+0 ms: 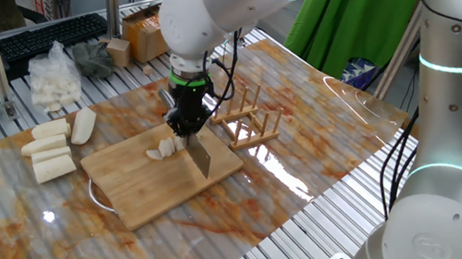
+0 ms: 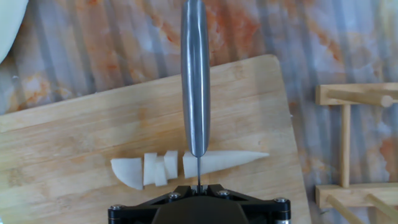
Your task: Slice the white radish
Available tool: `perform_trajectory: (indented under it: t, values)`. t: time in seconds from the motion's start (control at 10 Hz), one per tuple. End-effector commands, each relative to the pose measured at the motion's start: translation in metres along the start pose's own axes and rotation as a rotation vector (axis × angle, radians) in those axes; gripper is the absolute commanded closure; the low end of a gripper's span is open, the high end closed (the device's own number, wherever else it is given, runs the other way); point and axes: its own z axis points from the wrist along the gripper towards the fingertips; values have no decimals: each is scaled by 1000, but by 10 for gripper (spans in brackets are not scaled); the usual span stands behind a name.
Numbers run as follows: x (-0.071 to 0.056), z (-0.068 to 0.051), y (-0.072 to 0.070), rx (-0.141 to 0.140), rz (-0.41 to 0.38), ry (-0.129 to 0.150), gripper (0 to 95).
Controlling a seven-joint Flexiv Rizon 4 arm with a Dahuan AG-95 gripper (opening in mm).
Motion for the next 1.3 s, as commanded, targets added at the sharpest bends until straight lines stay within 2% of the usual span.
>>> perform_trajectory:
  t: [0.1,0.4,0.6,0.7,0.8,1.3]
  values:
    - [0,6,0,-14,0,-7,950]
    - [-1,10,2,-19,6,-18,950]
    - [0,8,1,-18,20,-13,950]
    - [1,7,2,-54,46,-6,950]
    - [2,6,3,-68,57,-4,950]
    - [3,4,6,-71,50,-10,950]
